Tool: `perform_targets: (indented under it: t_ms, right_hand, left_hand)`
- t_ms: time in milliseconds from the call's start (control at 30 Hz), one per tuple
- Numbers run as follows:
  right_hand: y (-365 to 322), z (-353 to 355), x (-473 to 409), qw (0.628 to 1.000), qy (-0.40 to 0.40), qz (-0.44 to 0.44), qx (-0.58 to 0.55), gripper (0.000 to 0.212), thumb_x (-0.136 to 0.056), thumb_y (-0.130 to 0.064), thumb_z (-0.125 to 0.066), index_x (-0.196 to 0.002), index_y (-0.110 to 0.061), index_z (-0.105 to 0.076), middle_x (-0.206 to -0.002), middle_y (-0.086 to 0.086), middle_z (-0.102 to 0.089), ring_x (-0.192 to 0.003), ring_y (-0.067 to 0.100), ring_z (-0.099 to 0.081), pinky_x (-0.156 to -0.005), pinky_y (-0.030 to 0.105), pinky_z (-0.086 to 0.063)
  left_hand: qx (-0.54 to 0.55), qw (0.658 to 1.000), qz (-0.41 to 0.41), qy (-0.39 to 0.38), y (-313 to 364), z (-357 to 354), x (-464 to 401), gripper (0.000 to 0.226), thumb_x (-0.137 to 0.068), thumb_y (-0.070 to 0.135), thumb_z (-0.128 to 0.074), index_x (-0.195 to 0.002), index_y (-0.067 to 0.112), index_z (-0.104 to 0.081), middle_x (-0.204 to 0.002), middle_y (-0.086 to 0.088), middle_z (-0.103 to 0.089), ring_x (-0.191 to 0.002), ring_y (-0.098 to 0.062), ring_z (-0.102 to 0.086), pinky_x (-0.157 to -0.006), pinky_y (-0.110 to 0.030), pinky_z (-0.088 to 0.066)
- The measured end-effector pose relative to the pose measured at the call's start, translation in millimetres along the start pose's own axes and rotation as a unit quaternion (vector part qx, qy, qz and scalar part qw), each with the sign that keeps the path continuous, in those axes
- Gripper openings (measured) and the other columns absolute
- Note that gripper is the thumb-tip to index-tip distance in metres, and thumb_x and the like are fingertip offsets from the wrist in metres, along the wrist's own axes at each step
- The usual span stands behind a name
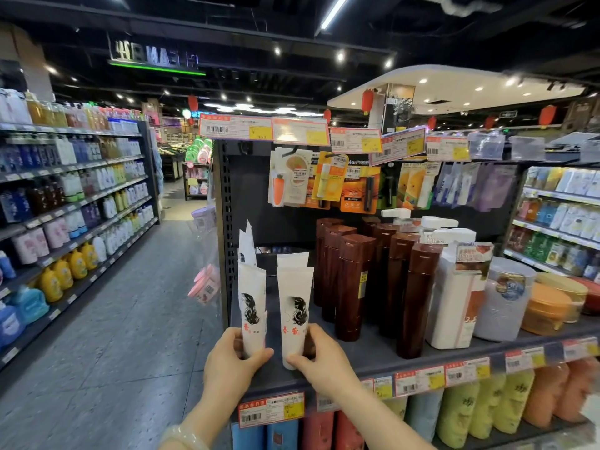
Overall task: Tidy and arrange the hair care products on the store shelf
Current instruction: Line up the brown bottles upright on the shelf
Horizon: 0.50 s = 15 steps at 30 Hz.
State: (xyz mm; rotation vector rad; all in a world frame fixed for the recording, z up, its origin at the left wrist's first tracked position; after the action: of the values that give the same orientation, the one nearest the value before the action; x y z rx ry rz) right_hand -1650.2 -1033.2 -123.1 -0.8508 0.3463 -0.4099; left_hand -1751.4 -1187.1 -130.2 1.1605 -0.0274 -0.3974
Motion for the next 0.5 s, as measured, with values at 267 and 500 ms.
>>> perform_targets:
  t_ms: [267,500]
  right_hand:
    - [-8,55,28,0.986,0.124,0.060,-0.098,0.027,-0.080,-0.019,-0.070,-0.098,-0.033,-0.055,-0.101,-0.012,-0.062,-0.093,-0.001,-0.060,-0.078,0.010,-0.047]
    - [54,167,69,0.903,0.414,0.004,-0.114,0.035,-0.082,-0.012,-0.067,-0.113,-0.017,-0.051,-0.108,0.000,-0.050,-0.100,0.015,-0.052,-0.091,0.030,-0.042]
  left_hand:
    - [0.004,0.990,-0.033,0.134,19,31,34,0.064,-0.054,0.024,-0.088,-0.100,0.023,-0.043,-0.099,0.002,-0.048,-0.102,-0.024,-0.050,-0.085,-0.038,-0.044]
    - [0.059,0.955,-0.287,0.051,99,-24,87,0.048,-0.060,0.043,-0.071,-0.097,0.052,-0.041,-0.100,0.025,-0.047,-0.098,0.005,-0.049,-0.086,-0.004,-0.036]
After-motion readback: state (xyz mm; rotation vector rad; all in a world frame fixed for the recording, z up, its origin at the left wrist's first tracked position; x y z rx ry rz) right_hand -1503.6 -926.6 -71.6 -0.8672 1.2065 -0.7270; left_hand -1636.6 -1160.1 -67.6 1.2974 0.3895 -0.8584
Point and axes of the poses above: each hand's wrist, its own x-axis away from the middle knuckle, its own z-axis out of the back of the hand, y = z × x, the point moved 10 cm from there along -x, towards the middle knuckle
